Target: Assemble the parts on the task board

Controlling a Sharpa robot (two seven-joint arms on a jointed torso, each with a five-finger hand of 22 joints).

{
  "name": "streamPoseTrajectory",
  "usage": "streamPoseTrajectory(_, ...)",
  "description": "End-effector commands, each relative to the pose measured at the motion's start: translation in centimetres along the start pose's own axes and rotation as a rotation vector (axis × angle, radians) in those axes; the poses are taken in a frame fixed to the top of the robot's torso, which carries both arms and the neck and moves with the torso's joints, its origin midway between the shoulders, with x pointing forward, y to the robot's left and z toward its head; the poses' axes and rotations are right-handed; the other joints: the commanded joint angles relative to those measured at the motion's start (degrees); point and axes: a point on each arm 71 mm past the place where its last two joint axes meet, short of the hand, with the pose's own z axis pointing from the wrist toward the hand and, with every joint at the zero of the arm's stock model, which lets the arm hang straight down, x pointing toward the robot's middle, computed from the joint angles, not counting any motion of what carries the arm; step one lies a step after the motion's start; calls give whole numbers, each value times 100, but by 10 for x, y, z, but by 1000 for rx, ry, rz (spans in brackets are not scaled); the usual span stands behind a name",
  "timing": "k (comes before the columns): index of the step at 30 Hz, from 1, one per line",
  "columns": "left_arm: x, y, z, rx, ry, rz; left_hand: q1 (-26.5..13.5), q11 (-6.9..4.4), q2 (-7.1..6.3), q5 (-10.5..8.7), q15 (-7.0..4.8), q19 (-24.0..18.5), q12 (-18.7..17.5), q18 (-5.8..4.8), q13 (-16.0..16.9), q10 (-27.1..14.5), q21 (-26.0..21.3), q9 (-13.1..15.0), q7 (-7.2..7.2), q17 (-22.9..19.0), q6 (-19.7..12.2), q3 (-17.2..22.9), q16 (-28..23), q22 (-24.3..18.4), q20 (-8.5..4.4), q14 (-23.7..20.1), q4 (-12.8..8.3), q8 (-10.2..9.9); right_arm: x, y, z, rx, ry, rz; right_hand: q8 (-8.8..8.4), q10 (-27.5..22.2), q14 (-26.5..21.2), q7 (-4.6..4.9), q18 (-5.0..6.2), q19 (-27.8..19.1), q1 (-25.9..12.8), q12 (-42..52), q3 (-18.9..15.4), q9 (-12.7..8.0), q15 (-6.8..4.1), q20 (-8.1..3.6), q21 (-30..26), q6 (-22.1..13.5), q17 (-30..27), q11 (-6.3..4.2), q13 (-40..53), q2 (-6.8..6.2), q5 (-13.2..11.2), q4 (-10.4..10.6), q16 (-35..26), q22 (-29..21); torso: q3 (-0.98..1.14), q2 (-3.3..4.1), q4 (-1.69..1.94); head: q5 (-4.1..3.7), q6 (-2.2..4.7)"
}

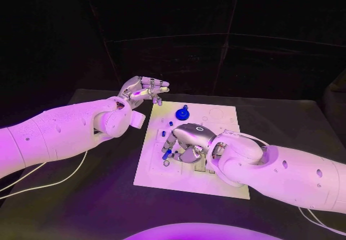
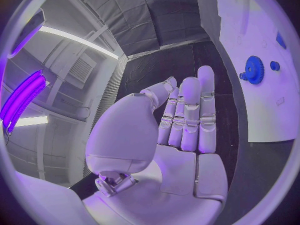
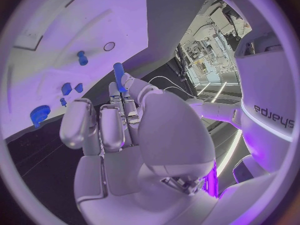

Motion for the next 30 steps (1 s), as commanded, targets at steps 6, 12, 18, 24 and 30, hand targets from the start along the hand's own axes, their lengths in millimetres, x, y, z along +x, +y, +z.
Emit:
streamPoseTrajectory(6,2,-1,1,8,13,-9,-12,10,52,17,-2,-46,33,45,10,-36,-28,0,-3,-5,-6,-39,-15,-5,12,-56,-7,37,15,-2,5,-21,93,-56,-32,71,158,21,9,-5,-31,-9,20,-9,20,14,33,-20,-14,-57,7,-39,28,-2,15,6,2,0,4,37,-30)
streamPoseTrajectory(12,2,-1,2,8,14,-9,-12,10,52,17,-2,-46,33,45,10,-36,-28,0,-3,-5,-6,-39,-15,-5,12,-56,-7,37,19,-4,6,-11,97,-94,-32,71,158,22,10,-6,-35,-11,20,-9,21,15,32,-20,-11,-57,7,-39,33,-2,17,4,3,4,0,58,-43)
streamPoseTrajectory(18,3,-1,2,7,15,-9,-12,10,52,17,-2,-46,33,45,10,-36,-28,0,-3,-5,-6,-39,-15,-5,12,-56,-7,37,20,-5,8,-2,93,-123,-33,72,158,22,9,-6,-43,-15,19,-9,23,17,34,-18,-8,-55,8,-41,46,-3,19,6,-3,4,4,54,-52)
streamPoseTrajectory(24,2,-1,2,7,14,-9,-12,10,52,17,-2,-46,33,45,10,-36,-28,0,-3,-5,-6,-39,-15,-5,12,-56,-7,37,21,-5,10,6,84,-148,-33,72,158,22,9,-6,-43,-15,19,-9,23,17,34,-18,-8,-55,8,-41,46,-3,19,6,-1,4,1,56,-63)
streamPoseTrajectory(30,2,-1,2,6,14,-9,-12,10,52,17,-2,-46,33,45,10,-36,-28,0,-3,-5,-6,-39,-15,-5,12,-56,-7,37,20,-4,11,14,63,-178,-32,77,159,21,9,-5,-49,-17,22,-8,24,19,37,-13,-4,-56,11,-36,62,-4,22,12,-1,2,1,56,-67)
